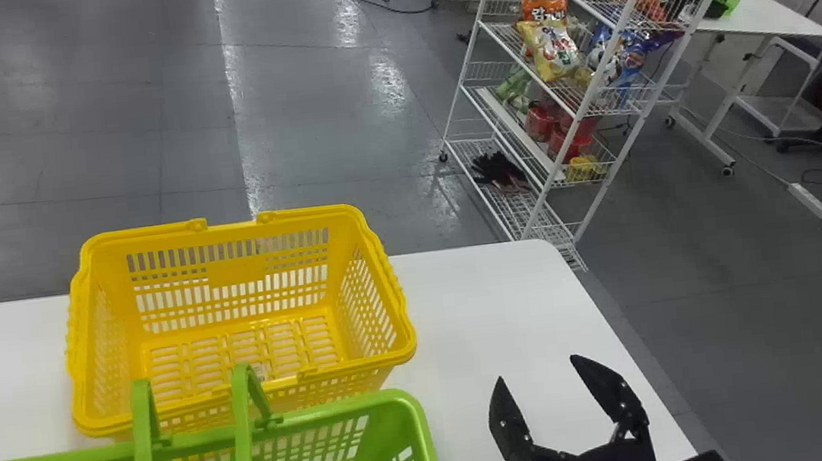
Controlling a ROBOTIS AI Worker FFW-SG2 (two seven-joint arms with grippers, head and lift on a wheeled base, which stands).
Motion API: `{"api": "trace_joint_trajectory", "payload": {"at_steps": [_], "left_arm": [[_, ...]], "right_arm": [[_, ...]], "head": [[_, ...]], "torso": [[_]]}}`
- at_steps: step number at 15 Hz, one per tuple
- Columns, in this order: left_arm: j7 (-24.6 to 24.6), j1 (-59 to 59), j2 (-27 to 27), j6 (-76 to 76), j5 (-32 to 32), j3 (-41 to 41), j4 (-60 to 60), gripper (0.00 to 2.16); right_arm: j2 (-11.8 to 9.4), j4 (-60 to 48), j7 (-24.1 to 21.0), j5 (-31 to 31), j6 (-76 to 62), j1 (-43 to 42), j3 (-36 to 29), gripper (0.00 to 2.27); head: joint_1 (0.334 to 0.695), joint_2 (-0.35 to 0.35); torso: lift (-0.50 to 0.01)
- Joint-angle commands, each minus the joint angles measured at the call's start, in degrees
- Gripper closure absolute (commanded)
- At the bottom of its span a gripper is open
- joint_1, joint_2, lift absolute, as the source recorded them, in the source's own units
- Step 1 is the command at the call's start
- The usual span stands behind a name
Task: Grasp handle with right gripper to insert into left gripper then lift and swing left to center
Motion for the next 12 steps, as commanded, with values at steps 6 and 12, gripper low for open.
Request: {"api": "trace_joint_trajectory", "payload": {"at_steps": [6,12], "left_arm": [[1.62,0.10,-0.07,-0.17,1.06,-0.19,-0.68,1.97],[1.88,0.10,0.54,-0.17,1.85,0.16,-0.68,1.97]], "right_arm": [[0.00,-0.70,0.09,0.00,0.01,0.18,-0.08,0.08],[0.00,-0.79,0.09,0.00,0.01,0.27,-0.08,0.09]], "head": [[0.695,-0.350],[0.695,-0.350]], "torso": [[-0.093],[-0.093]]}}
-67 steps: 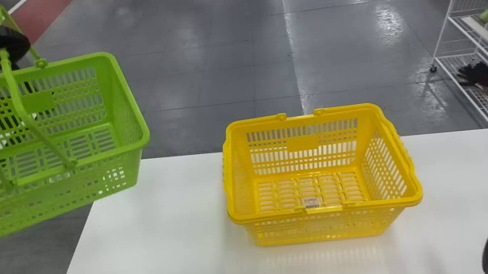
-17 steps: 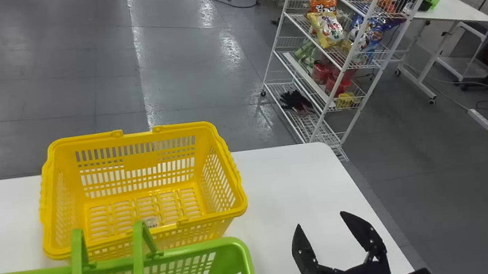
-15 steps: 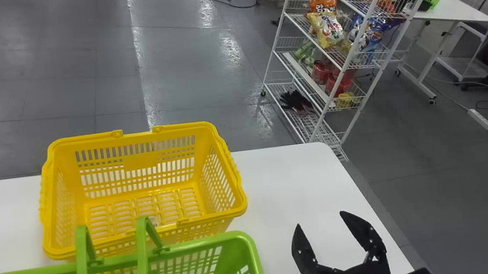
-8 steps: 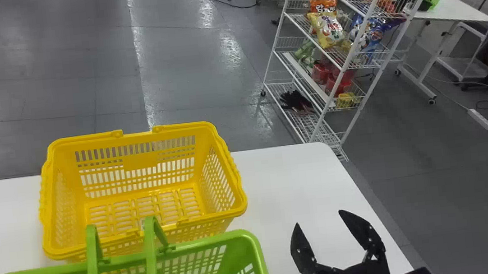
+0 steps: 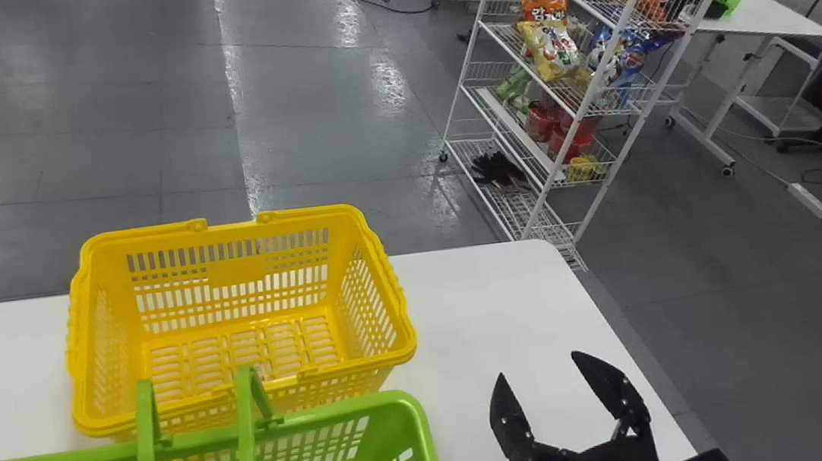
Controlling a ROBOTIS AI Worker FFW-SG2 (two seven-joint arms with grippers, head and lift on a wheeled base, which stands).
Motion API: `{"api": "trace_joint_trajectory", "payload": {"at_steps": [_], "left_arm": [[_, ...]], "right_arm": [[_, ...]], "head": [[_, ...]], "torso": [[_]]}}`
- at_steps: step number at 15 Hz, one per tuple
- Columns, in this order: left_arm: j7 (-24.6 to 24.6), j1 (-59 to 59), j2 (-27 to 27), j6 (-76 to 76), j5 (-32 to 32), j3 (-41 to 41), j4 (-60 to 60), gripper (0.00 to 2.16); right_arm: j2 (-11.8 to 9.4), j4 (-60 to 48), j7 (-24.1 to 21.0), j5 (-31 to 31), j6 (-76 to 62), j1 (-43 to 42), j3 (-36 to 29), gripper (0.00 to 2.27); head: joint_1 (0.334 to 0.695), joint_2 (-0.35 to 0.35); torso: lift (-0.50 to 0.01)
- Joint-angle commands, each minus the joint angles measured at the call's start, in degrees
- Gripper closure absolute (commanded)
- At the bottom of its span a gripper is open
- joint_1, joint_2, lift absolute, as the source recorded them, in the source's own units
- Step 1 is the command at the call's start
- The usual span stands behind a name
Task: Grasp handle with right gripper to insert into left gripper then lift and swing left to center
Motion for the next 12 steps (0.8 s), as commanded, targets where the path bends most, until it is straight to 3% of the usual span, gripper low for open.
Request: {"api": "trace_joint_trajectory", "payload": {"at_steps": [1,12], "left_arm": [[-0.02,0.09,0.14,0.00,0.33,0.32,0.00,1.97],[0.07,0.09,0.32,0.18,0.77,0.59,0.09,1.97]], "right_arm": [[0.00,0.00,0.00,0.03,-0.01,0.00,0.00,0.09],[0.00,0.08,0.00,0.03,-0.01,-0.09,0.09,0.09]], "head": [[0.695,-0.350],[0.695,-0.350]], "torso": [[-0.093],[-0.093]]}}
